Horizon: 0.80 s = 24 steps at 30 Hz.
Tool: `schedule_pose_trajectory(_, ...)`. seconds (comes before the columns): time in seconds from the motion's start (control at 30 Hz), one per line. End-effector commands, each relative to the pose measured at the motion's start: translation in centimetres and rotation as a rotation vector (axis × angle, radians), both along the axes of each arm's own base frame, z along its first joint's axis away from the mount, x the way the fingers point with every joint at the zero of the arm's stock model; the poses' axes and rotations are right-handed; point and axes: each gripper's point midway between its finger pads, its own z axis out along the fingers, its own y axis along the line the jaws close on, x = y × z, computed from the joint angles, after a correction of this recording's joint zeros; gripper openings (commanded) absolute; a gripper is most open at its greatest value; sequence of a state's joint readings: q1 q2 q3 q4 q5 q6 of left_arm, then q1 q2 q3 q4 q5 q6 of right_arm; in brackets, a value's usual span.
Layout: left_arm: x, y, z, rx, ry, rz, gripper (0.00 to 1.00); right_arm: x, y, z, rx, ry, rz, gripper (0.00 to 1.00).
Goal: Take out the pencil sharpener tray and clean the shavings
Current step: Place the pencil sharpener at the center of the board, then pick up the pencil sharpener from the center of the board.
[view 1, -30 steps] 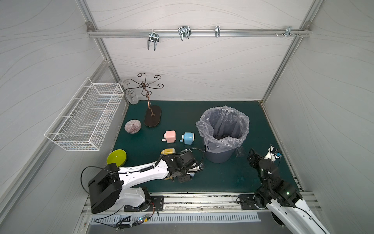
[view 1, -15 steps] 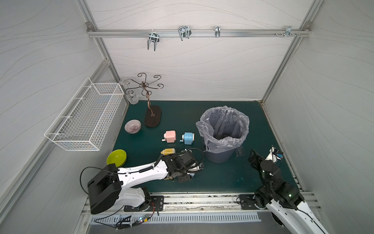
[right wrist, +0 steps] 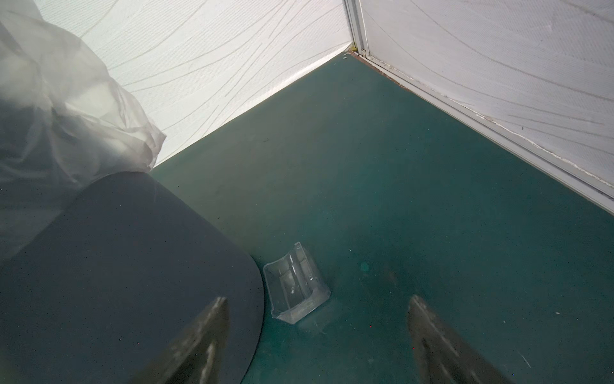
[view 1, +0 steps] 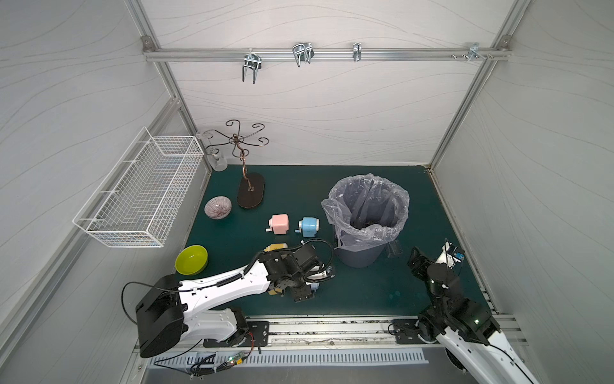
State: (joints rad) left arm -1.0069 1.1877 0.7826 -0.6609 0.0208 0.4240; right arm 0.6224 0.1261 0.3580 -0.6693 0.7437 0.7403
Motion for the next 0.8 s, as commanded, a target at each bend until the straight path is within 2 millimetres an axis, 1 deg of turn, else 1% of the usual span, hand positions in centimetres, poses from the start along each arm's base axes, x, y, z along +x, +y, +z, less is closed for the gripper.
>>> schedule_pose_trajectory(0.0, 0.3, -0.3, 3.3, -0.063, -0.025, -0.024, 0.78, -0.2, -0.3, 0.0, -0.019, 0.002, -0.002, 0.85)
schedule_pose_trajectory(0.07, 0.6, 0.1, 4.3, -0.080, -0.034, -0.027, 0.75, -0.2, -0.3, 0.0, -0.024, 0.002, 0.000, 0.85)
schedule_pose_trajectory(0.13, 1.1, 0.6, 5.2, -0.091, -0.041, -0.034, 0.68, -0.2, -0.3, 0.0, -0.028, 0.002, 0.002, 0.85)
schedule_pose_trajectory(0.17, 1.4, 0.9, 5.6, -0.097, -0.046, -0.036, 0.67, -0.2, -0.2, 0.0, -0.028, 0.001, 0.003, 0.85)
schedule_pose_trajectory(0.27, 2.3, 1.5, 6.4, -0.109, -0.064, -0.035, 0.67, -0.2, -0.3, 0.1, -0.041, 0.004, 0.005, 0.85)
schedule_pose_trajectory(0.33, 2.9, 1.8, 6.8, -0.115, -0.070, -0.035, 0.67, -0.4, -0.5, 0.5, -0.032, -0.021, 0.005, 0.85)
schedule_pose_trajectory(0.5, 4.8, 1.9, 6.7, -0.102, -0.058, -0.050, 0.69, -0.5, -0.7, 0.7, -0.046, -0.030, 0.008, 0.85)
schedule_pose_trajectory(0.77, 8.1, 1.8, 4.7, -0.077, -0.002, -0.083, 0.70, -0.8, -0.8, 1.6, -0.061, -0.049, 0.022, 0.85)
